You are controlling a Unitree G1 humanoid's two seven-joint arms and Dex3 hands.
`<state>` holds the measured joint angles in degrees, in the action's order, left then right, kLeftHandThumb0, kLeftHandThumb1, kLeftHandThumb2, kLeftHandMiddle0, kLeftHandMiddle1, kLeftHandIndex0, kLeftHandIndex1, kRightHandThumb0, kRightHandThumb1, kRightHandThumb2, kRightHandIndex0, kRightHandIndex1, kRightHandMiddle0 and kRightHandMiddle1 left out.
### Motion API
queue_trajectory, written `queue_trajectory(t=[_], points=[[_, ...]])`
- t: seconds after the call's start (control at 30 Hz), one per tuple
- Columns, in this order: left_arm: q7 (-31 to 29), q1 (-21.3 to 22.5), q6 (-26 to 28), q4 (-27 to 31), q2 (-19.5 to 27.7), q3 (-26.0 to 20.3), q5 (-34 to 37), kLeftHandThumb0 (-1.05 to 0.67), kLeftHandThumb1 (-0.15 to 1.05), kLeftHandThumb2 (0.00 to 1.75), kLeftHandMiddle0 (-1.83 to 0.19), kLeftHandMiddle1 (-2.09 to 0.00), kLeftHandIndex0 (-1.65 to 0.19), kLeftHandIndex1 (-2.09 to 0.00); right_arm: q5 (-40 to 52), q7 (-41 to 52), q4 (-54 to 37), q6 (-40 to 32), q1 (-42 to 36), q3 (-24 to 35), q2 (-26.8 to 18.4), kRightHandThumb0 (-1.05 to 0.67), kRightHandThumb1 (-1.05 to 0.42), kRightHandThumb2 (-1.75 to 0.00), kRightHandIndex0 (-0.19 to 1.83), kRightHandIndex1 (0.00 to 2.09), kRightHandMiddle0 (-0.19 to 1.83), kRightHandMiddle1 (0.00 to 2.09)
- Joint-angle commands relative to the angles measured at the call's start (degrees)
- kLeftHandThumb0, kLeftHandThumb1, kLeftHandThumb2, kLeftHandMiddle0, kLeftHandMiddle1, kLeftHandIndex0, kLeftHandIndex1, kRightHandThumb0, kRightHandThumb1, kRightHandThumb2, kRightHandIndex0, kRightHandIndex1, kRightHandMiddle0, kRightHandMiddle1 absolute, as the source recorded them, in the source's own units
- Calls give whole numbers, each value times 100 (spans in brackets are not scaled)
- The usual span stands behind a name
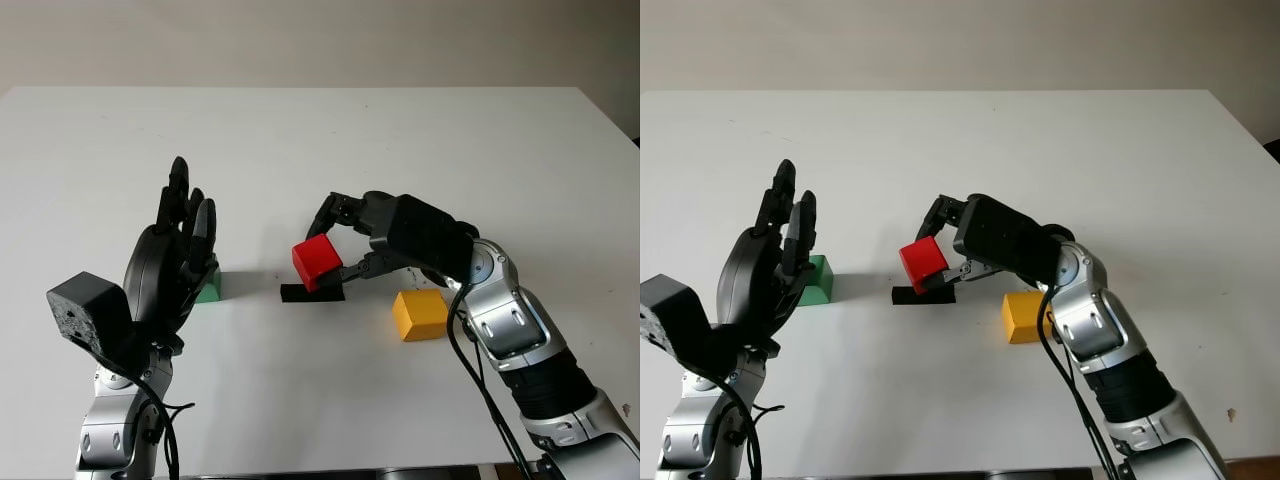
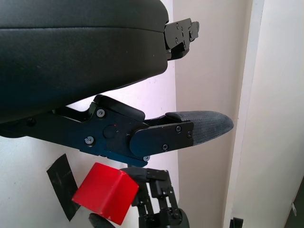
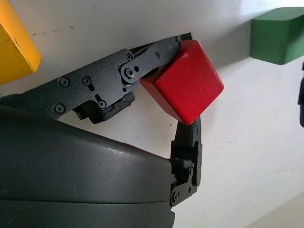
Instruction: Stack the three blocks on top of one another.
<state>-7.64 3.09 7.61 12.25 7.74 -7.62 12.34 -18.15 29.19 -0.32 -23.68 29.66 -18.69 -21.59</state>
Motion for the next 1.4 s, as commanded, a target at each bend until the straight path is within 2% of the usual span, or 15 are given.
queue_trajectory(t=[0.0,0.67,0.93,1.0,1.1,1.2,1.3,1.37], points=[[19,-2,-40,75,-23,-3,-20,-71,105,55,17,-6,18,-6,-14,-35,70,133,-19,-26,22,-36,-100,-5,19,5,17,158],[5,-18,-31,94,6,-2,-19,-71,105,56,17,-5,18,-5,-353,50,302,712,-159,-209,-131,-38,-100,-5,22,6,21,156],[-1,-37,-32,108,-3,-17,-5,-71,105,55,17,-5,19,-5,-503,-43,464,1352,-221,-217,-201,-37,-100,-5,22,6,21,147],[-4,-34,-38,94,-9,-20,-2,-71,105,55,18,-5,19,-5,-707,-195,567,1799,-217,-311,-319,-37,-100,-5,20,5,18,134],[10,-34,0,119,-12,-15,-7,-71,105,55,17,-5,18,-5,-1097,-472,786,2678,-187,-484,-563,-41,-94,-5,15,4,18,80],[12,-26,-34,91,5,-10,-41,-71,105,55,17,-6,18,-6,-1315,-547,932,3150,-152,-522,-702,-49,-91,-5,4,2,15,42],[36,-23,-2,110,6,-15,-44,-71,105,55,16,-6,18,-6,-1438,-461,979,3345,-79,-498,-828,-53,-91,-5,-7,1,10,21],[65,-24,23,131,-2,-12,-48,-71,105,55,16,-6,17,-6,-1487,-418,1006,3431,-29,-463,-906,-57,-91,-5,-11,0,5,15]])
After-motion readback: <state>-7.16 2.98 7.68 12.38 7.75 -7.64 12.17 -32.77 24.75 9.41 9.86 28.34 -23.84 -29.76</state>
